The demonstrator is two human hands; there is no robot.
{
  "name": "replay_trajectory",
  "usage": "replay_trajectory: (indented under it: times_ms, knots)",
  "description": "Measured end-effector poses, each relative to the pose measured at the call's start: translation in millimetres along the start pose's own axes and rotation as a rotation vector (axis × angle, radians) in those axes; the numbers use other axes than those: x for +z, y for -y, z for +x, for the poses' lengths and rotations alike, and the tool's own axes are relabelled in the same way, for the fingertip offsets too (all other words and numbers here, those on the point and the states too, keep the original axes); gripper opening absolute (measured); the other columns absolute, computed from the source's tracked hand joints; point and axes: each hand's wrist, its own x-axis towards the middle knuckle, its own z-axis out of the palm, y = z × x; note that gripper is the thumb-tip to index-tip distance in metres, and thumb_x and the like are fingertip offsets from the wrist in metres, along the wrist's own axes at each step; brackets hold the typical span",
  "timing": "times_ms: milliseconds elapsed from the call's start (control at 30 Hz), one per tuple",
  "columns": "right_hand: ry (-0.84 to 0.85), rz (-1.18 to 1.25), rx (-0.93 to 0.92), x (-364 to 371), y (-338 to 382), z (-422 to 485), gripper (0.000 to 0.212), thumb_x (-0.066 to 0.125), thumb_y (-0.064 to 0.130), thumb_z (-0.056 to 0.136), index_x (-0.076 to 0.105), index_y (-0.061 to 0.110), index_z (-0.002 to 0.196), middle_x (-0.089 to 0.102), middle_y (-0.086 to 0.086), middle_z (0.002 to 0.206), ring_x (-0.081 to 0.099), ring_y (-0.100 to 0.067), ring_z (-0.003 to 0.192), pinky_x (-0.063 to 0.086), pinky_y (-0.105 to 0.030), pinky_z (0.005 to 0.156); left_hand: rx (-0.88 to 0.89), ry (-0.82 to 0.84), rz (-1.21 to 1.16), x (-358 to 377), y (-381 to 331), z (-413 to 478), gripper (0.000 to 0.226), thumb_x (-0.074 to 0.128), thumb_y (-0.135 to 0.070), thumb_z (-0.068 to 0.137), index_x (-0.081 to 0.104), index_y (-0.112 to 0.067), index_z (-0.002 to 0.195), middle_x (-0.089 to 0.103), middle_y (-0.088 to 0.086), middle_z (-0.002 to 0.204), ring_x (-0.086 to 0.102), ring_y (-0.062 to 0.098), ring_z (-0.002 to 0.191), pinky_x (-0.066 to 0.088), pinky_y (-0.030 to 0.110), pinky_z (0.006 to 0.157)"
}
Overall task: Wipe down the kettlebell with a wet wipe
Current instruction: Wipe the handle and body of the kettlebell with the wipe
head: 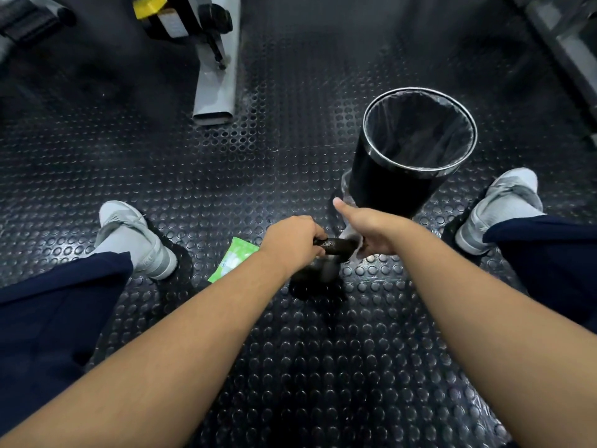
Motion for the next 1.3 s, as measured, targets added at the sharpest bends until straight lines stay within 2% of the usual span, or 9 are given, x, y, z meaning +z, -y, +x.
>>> replay_trajectory:
  times_ms: [67,133,267,400,567,800,1000,1133,1300]
  knots:
    - [-0.064,-0.131,0.021,7.3,-1.7,6.1,0.127,0.023,0.108,0.058,0.063,0.015,0.134,0.076,-0.016,0.110,0.071,-0.034,0.091,0.053,-0.046,0.087,-0.004,-0.003,0.003,1.4,0.1,0.0,0.032,0.070,-0.044,0.092,0.070,-0.042,0.124,0.062,-0.009,0.117,0.061,0.019,0.111,0.054,0.038,0.085]
    - [-0.117,-0.097,-0.008,16.8,-15.2,12.1,0.104,0.025,0.102,0.071,0.065,0.022,0.124,0.072,-0.012,0.120,0.070,-0.033,0.102,0.054,-0.045,0.092,-0.006,-0.003,0.003,2.1,0.3,1.2,0.033,0.070,-0.044,0.092,0.069,-0.043,0.125,0.063,-0.010,0.118,0.061,0.018,0.111,0.052,0.035,0.083]
    - [0.030,0.478,-0.002,18.5,-55.1,15.9,0.106,0.019,0.084,0.094,0.069,-0.005,0.125,0.074,-0.018,0.113,0.074,-0.026,0.091,0.056,-0.038,0.082,-0.011,-0.014,-0.010,2.4,1.0,1.7,0.035,0.072,-0.044,0.092,0.068,-0.043,0.126,0.064,-0.013,0.122,0.062,0.016,0.113,0.050,0.033,0.085]
    - [0.091,0.732,-0.005,6.3,-67.7,14.1,0.107,0.020,0.083,0.094,0.056,-0.008,0.139,0.062,-0.033,0.134,0.064,-0.040,0.123,0.048,-0.054,0.110,-0.011,-0.024,-0.020,2.6,3.2,2.0,0.037,0.072,-0.044,0.092,0.067,-0.042,0.128,0.064,-0.015,0.125,0.061,0.015,0.116,0.049,0.032,0.086]
    - [0.045,0.423,-0.015,-12.6,-26.2,-8.1,0.072,0.029,0.076,0.099,0.031,0.029,0.154,0.073,-0.024,0.119,0.069,-0.044,0.115,0.050,-0.056,0.105,-0.021,-0.013,-0.023,2.6,2.7,3.4,0.033,0.072,-0.045,0.091,0.069,-0.044,0.124,0.066,-0.013,0.115,0.063,0.016,0.108,0.047,0.030,0.079]
    - [-0.056,0.158,-0.040,14.0,-29.2,17.8,0.110,0.039,0.101,0.070,0.060,0.013,0.134,0.073,-0.007,0.093,0.068,-0.022,0.074,0.050,-0.035,0.073,-0.015,-0.004,-0.016,2.6,3.2,5.4,0.029,0.073,-0.045,0.088,0.071,-0.045,0.118,0.068,-0.012,0.108,0.065,0.017,0.102,0.050,0.031,0.076]
    - [0.105,0.694,-0.056,16.6,-70.3,16.0,0.102,0.021,0.081,0.096,0.065,-0.003,0.133,0.069,-0.024,0.130,0.063,-0.039,0.127,0.042,-0.052,0.116,-0.012,0.007,-0.030,0.9,4.6,5.4,0.033,0.074,-0.044,0.089,0.070,-0.044,0.122,0.068,-0.014,0.120,0.065,0.016,0.110,0.055,0.035,0.087]
    - [0.042,0.452,-0.031,-8.2,-40.8,12.1,0.072,0.041,0.069,0.100,0.040,0.019,0.151,0.074,-0.021,0.118,0.070,-0.040,0.106,0.053,-0.051,0.101,-0.013,0.005,-0.017,1.2,3.1,5.1,0.034,0.073,-0.045,0.089,0.069,-0.044,0.123,0.065,-0.013,0.121,0.062,0.016,0.113,0.052,0.034,0.087]
    - [0.050,0.085,0.009,-14.7,-2.8,-2.9,0.084,0.041,0.072,0.099,0.036,0.010,0.157,0.078,-0.017,0.106,0.073,-0.037,0.102,0.057,-0.042,0.089,-0.015,0.023,-0.004,-0.2,2.1,5.9,0.036,0.072,-0.045,0.090,0.068,-0.044,0.126,0.063,-0.011,0.120,0.062,0.018,0.112,0.052,0.036,0.086]
